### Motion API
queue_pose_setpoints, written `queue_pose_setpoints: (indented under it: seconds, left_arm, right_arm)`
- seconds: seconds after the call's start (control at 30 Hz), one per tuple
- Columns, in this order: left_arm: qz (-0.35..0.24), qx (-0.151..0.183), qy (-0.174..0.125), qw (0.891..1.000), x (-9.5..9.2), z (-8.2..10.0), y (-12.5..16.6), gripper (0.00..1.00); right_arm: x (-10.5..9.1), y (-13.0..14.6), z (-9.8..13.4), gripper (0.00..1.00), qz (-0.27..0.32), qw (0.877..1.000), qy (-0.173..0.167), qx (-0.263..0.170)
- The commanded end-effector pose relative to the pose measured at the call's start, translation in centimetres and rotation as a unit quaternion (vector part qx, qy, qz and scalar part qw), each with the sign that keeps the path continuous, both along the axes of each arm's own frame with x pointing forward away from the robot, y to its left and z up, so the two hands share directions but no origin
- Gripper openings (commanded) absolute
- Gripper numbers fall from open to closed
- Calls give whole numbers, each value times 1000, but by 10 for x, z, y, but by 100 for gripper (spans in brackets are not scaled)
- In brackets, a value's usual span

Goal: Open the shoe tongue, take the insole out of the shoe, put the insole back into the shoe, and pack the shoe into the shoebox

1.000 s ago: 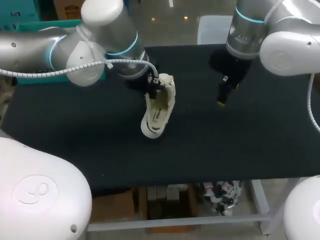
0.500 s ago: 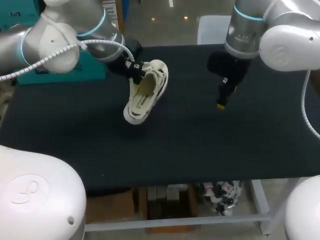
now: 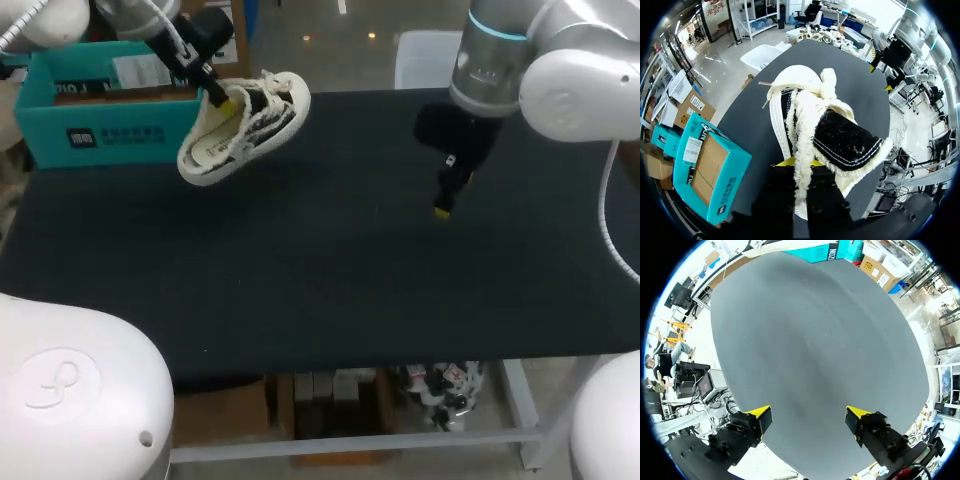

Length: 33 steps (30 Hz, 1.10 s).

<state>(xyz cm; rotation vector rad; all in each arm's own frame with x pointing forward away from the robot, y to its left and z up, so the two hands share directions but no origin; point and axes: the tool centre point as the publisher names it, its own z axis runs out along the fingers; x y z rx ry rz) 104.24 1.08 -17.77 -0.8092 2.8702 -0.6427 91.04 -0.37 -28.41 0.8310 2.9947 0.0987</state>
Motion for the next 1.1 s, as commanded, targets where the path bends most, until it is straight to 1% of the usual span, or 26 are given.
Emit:
queue_pose_setpoints:
  seconds: [0.03,0.07,0.2,0.27,0.3,0.33,0.47,0.57,0.63,0.73,0.9,0.97,1.03,1.1]
  left_arm:
    - [-61,-20,82,995,27,28,29,0]
    - [-69,-13,82,994,33,29,36,0]
    - [-90,0,87,992,55,39,62,0]
    - [-88,8,88,992,71,50,78,0]
    - [-96,2,87,992,73,54,84,0]
    - [-95,4,87,992,78,58,92,0]
    - [-106,22,81,991,89,69,120,0]
    - [-100,29,77,992,99,77,146,0]
    - [-103,25,76,991,107,78,164,0]
    - [-117,22,74,990,125,75,193,0]
    - [-142,19,84,986,158,47,226,0]
    - [-149,11,88,985,177,35,241,0]
    - [-156,12,91,983,190,24,248,0]
    - [-170,9,92,981,203,18,256,0]
  right_arm:
    - [1,0,0,100,0,1000,1,-1]
    - [1,0,0,100,0,1000,1,-1]
    - [1,0,0,100,0,1000,1,-1]
    - [1,0,0,100,0,1000,1,-1]
    - [1,0,0,100,0,1000,1,-1]
    - [1,0,0,100,0,1000,1,-1]
    - [1,0,0,100,0,1000,1,-1]
    - [1,0,0,100,0,1000,1,-1]
    - [1,0,0,100,0,1000,1,-1]
    - [1,0,0,100,0,1000,1,-1]
    - [1,0,0,100,0,1000,1,-1]
    - [1,0,0,100,0,1000,1,-1]
    - [1,0,0,100,0,1000,1,-1]
    - [1,0,0,100,0,1000,1,-1]
